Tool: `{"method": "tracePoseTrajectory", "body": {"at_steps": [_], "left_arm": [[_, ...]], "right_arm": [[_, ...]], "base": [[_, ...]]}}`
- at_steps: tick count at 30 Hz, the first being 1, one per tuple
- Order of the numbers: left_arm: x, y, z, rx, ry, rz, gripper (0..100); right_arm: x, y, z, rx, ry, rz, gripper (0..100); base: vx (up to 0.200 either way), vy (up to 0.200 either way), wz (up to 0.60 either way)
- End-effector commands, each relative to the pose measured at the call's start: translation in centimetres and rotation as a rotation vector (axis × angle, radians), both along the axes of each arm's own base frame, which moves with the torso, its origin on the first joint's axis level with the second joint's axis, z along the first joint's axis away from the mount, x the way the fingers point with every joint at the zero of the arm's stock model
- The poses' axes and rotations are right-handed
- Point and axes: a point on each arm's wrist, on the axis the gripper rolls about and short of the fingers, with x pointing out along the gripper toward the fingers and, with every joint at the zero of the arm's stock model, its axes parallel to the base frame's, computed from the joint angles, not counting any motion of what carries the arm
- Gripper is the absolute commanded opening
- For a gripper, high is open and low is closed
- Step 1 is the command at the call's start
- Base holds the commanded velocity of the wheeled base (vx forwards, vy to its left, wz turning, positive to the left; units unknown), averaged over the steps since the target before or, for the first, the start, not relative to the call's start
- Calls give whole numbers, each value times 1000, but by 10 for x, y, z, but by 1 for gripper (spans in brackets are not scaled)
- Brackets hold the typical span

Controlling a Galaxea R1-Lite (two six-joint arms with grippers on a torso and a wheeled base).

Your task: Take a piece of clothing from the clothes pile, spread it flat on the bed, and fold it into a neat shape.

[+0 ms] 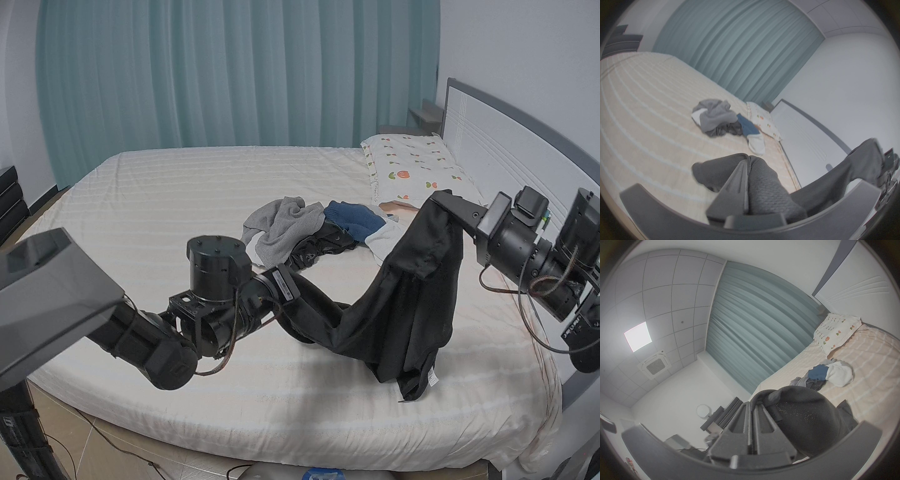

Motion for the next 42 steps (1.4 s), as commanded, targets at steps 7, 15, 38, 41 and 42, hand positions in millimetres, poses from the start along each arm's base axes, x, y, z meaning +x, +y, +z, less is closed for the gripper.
{"method": "tracePoseTrajectory", "body": {"at_steps": [7,15,38,41,42], "left_arm": [[-16,30,101,-103,-237,138,0],[-44,48,49,-71,-125,125,0],[-71,48,5,-163,100,61,0],[-71,47,6,-165,100,60,0],[-71,48,5,-165,101,60,0]], "right_arm": [[23,-9,77,125,-277,-106,0],[26,-17,-23,-31,54,-108,0],[29,-8,-65,-46,226,-109,0],[26,-5,-64,-47,224,-101,0],[26,-5,-64,-47,224,-106,0]], "base": [[0,0,0],[0,0,0],[-35,0,0],[-200,0,0],[-200,0,0]]}}
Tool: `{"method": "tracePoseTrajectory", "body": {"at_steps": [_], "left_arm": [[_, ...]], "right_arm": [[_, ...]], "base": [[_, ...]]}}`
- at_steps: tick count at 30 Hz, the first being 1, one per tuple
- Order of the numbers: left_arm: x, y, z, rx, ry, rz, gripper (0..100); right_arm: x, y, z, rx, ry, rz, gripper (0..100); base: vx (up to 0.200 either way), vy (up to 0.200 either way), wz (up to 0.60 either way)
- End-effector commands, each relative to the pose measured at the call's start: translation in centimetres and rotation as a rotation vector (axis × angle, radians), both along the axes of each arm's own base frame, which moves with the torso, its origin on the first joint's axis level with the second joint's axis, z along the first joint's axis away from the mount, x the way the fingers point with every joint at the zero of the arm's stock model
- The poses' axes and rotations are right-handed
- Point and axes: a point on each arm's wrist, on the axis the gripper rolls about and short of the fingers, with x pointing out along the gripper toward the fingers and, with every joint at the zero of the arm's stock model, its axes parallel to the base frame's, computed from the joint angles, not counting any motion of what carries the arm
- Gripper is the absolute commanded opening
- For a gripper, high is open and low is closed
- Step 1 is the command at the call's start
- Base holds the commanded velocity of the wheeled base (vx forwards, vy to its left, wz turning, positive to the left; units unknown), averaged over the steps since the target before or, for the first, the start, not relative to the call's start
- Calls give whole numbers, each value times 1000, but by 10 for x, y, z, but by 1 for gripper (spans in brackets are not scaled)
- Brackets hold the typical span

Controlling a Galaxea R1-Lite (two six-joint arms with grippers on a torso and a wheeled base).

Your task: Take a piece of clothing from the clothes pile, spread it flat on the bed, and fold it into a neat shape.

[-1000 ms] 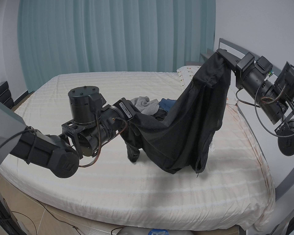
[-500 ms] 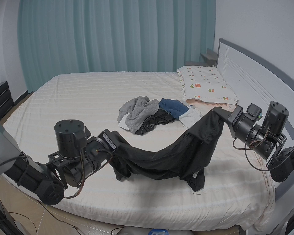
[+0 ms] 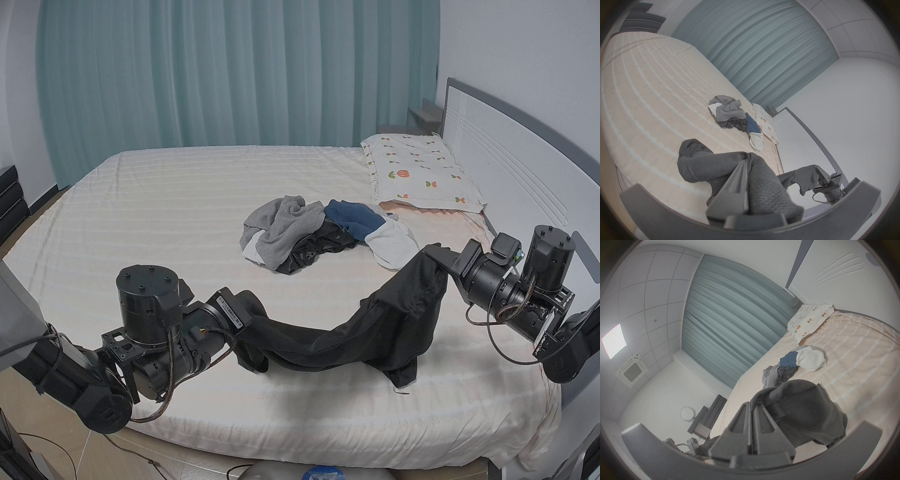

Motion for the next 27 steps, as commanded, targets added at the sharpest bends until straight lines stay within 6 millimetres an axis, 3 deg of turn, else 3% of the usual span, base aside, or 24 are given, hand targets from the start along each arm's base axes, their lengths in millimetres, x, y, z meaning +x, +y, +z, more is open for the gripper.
{"method": "tracePoseTrajectory", "body": {"at_steps": [1,4,17,27], "left_arm": [[0,-1,-2,4,6,-2,0],[-1,0,-2,5,7,0,0],[3,3,3,-70,2,35,0],[6,14,6,-84,-1,74,0]], "right_arm": [[-2,2,0,-3,1,0,0],[-4,5,1,-3,-4,-16,0],[-6,10,0,-5,0,-9,0],[-6,10,0,-8,0,-26,0]], "base": [[-200,0,0],[-200,0,0],[0,0,0],[0,200,0]]}}
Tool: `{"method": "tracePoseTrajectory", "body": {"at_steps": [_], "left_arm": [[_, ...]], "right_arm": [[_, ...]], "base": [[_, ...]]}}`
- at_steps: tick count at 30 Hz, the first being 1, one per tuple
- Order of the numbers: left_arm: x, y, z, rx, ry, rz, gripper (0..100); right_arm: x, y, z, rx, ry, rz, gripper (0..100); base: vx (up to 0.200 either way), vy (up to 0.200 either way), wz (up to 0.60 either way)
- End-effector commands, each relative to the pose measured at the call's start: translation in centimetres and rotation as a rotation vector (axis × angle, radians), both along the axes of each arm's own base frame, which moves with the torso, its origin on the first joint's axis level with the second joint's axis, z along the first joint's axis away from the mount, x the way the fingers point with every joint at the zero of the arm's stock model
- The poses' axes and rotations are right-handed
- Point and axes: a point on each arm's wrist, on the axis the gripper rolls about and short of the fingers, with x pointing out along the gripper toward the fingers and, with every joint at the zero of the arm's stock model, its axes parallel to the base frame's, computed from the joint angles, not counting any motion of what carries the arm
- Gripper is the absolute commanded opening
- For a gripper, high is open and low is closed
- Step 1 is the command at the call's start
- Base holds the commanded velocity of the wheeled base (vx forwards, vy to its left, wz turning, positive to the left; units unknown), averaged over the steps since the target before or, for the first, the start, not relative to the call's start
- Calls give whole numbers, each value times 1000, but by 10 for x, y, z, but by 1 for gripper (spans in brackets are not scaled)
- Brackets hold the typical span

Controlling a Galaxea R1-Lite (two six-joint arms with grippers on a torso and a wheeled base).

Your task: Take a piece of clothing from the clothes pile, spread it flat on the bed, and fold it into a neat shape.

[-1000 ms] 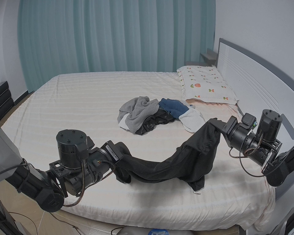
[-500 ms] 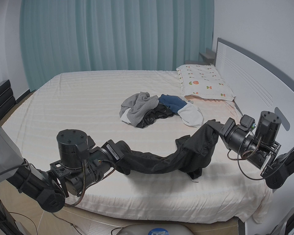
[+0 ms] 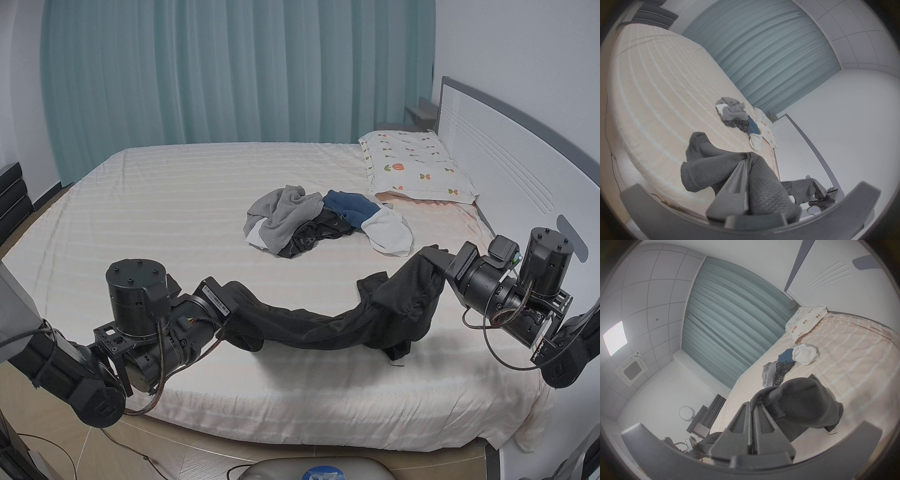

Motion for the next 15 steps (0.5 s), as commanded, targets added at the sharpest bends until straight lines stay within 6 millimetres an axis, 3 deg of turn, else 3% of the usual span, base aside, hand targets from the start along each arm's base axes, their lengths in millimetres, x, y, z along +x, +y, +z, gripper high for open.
{"method": "tracePoseTrajectory", "body": {"at_steps": [1,15], "left_arm": [[-1,3,4,-8,-13,10,0],[-6,15,22,-31,-67,38,0]], "right_arm": [[0,0,1,-1,-3,-11,0],[5,-1,0,-11,-4,-57,0]], "base": [[0,200,0],[0,200,0]]}}
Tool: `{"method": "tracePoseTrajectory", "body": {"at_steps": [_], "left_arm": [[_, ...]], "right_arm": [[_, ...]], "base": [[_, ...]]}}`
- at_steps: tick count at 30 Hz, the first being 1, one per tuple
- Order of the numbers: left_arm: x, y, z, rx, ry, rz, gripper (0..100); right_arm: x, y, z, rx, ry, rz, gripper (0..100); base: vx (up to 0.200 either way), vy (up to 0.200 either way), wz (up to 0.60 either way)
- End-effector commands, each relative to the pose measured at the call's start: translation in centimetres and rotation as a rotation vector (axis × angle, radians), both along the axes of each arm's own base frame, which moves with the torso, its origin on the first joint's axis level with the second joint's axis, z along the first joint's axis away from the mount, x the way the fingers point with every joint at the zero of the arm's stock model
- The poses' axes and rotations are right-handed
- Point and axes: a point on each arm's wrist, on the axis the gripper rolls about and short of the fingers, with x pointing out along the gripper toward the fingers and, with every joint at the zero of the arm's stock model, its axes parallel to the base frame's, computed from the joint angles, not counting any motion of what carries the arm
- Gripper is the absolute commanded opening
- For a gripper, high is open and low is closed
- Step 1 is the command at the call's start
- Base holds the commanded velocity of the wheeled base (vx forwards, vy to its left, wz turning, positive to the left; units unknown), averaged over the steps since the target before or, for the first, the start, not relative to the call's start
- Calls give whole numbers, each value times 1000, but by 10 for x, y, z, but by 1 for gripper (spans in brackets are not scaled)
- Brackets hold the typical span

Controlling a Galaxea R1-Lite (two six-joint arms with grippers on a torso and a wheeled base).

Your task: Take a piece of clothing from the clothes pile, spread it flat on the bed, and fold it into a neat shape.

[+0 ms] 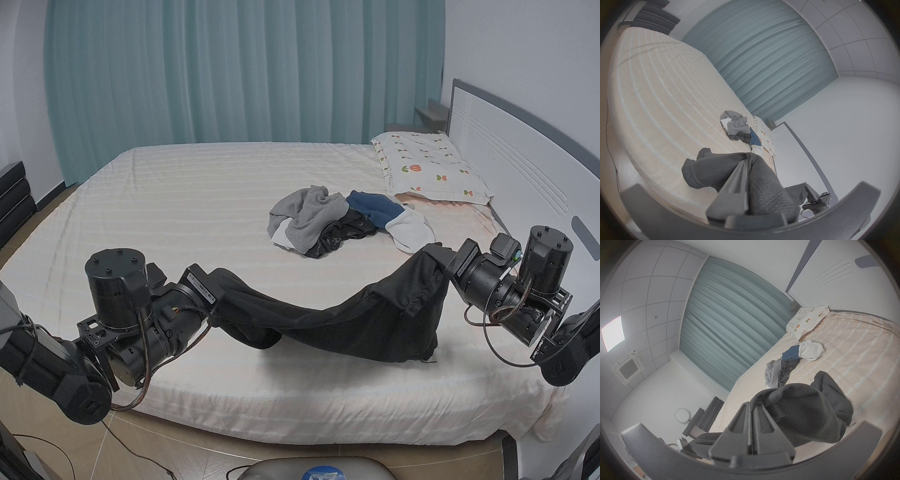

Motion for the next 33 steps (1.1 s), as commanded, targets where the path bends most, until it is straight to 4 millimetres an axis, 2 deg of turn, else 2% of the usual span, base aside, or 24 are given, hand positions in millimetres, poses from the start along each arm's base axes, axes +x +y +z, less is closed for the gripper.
{"method": "tracePoseTrajectory", "body": {"at_steps": [1,11,20,33], "left_arm": [[-1,4,5,-9,-17,8,0],[3,6,4,-14,-13,17,0],[6,10,8,-21,-27,43,0],[9,18,15,-45,-84,78,0]], "right_arm": [[3,0,-3,-3,6,-15,0],[13,3,-3,-67,-35,-124,0],[15,4,4,-14,-140,-142,0],[18,3,8,-12,-161,-166,0]], "base": [[0,200,0],[0,200,0],[0,200,0],[0,200,0]]}}
